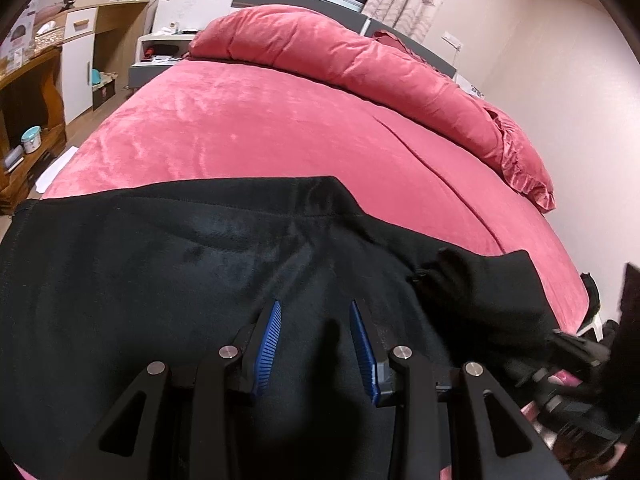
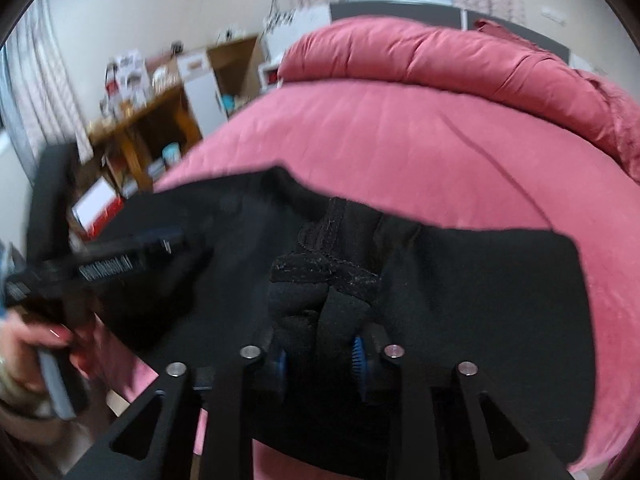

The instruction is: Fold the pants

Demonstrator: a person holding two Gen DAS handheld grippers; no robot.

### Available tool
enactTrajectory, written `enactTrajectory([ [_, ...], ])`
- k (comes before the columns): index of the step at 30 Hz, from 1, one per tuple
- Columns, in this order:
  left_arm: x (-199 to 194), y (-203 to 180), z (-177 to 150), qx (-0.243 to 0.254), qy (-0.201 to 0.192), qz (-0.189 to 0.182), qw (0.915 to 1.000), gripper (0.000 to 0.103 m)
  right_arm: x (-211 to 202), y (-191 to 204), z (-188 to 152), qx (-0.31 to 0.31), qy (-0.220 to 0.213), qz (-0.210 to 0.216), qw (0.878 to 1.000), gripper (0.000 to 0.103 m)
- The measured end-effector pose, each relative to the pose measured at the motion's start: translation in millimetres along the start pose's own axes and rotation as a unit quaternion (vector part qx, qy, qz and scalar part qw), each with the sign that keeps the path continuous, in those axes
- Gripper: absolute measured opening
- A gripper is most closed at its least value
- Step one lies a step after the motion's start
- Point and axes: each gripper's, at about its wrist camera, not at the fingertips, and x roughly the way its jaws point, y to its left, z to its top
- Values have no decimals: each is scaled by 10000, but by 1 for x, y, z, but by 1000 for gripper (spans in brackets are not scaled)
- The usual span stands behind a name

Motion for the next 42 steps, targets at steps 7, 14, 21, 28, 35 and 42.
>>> enactTrajectory([
  [7, -1, -19, -3, 66, 118, -724, 9973, 36, -26, -9, -5, 280, -303, 937, 9947, 65],
  [14, 25, -58, 5, 93, 706, -1513, 9859, 49, -65, -100, -7, 1129, -1062, -186, 9877, 42],
  [21, 68, -90, -1, 547, 1318, -1106, 9836, 29, -35, -161, -22, 1525, -634, -1126, 9798, 31],
  [28, 40, -101, 15, 823, 725, -1211, 9866, 18, -27, -183, -41, 2024, -501, -1440, 9674, 28],
  [35, 60, -86, -5, 833, 898, -761, 9895, 23, -16, -183, -41, 2049, -438, -1412, 9675, 28],
  [42, 31, -77, -10, 889, 762, -674, 9908, 33, -26, -168, -33, 1948, -409, -1813, 9631, 30],
])
